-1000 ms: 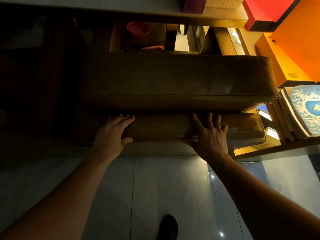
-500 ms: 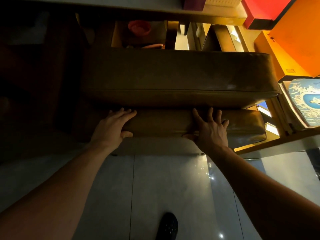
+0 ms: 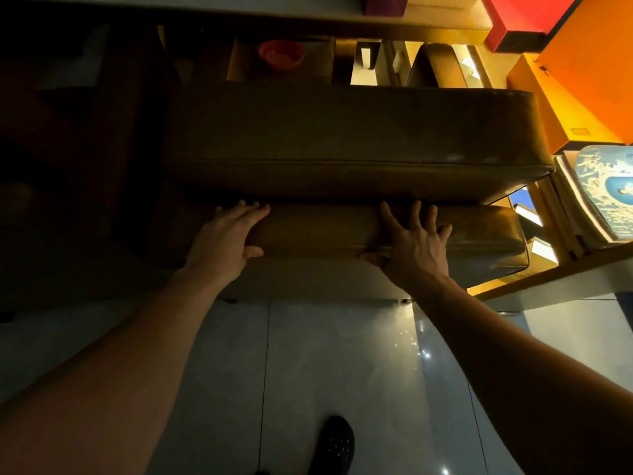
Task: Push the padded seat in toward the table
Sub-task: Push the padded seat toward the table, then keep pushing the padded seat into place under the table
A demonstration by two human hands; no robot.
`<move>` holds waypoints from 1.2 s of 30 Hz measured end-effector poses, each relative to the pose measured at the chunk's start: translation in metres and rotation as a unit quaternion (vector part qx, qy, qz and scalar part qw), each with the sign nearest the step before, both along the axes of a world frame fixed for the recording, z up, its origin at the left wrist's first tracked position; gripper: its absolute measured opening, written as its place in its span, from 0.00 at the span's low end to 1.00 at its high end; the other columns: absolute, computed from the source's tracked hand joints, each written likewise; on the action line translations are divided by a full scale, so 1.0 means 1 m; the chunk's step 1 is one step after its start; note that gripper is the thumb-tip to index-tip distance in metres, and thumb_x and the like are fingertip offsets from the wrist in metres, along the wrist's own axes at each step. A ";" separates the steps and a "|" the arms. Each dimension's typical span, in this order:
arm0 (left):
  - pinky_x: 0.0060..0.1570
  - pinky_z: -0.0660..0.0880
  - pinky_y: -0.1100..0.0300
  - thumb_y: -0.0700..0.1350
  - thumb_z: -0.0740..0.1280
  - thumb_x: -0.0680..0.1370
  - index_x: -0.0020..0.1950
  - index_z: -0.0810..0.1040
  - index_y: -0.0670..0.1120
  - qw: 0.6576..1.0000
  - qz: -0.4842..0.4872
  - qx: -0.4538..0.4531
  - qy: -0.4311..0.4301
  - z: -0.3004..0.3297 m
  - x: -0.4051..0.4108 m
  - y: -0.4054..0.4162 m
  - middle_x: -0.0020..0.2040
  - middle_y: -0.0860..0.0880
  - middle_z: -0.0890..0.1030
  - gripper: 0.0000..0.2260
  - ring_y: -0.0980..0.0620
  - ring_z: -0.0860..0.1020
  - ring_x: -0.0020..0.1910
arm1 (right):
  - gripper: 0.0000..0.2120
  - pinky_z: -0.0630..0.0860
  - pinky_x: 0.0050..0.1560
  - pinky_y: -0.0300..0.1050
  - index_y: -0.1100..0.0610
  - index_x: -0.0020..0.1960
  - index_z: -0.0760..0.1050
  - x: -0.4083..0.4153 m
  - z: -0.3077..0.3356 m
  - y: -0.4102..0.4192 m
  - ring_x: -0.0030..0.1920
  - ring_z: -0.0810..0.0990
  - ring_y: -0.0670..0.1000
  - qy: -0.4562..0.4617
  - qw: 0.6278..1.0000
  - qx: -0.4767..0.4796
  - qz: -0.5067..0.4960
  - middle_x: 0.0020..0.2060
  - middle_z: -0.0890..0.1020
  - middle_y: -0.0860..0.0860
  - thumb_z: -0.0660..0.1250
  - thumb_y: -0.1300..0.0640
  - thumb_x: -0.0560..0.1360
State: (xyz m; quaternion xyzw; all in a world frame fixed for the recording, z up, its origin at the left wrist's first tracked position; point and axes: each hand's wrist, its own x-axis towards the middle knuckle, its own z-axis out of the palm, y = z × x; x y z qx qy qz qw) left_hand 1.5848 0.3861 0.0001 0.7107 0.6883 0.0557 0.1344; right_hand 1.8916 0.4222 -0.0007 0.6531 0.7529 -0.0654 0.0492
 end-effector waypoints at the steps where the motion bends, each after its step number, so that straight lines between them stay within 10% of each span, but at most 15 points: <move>1: 0.75 0.56 0.41 0.46 0.73 0.74 0.77 0.60 0.54 1.000 -0.001 -0.001 -0.001 0.000 0.000 0.000 0.77 0.51 0.62 0.35 0.47 0.57 0.77 | 0.48 0.52 0.72 0.76 0.43 0.80 0.44 0.000 0.000 0.000 0.77 0.44 0.70 0.001 1.000 -0.001 0.000 0.79 0.49 0.63 0.64 0.28 0.70; 23: 0.72 0.59 0.46 0.64 0.64 0.76 0.79 0.51 0.57 0.993 0.082 -0.067 0.043 0.048 -0.009 -0.032 0.80 0.51 0.55 0.36 0.46 0.55 0.77 | 0.42 0.57 0.75 0.66 0.44 0.80 0.45 -0.014 0.043 -0.022 0.79 0.48 0.64 0.047 0.994 -0.094 -0.006 0.80 0.51 0.59 0.62 0.32 0.75; 36: 0.74 0.57 0.45 0.68 0.64 0.74 0.79 0.49 0.57 0.996 0.069 -0.040 -0.035 0.117 -0.183 -0.099 0.80 0.51 0.53 0.40 0.47 0.52 0.78 | 0.44 0.55 0.77 0.64 0.42 0.80 0.44 -0.211 0.105 -0.090 0.80 0.47 0.61 0.063 0.993 -0.094 0.017 0.81 0.48 0.57 0.61 0.29 0.73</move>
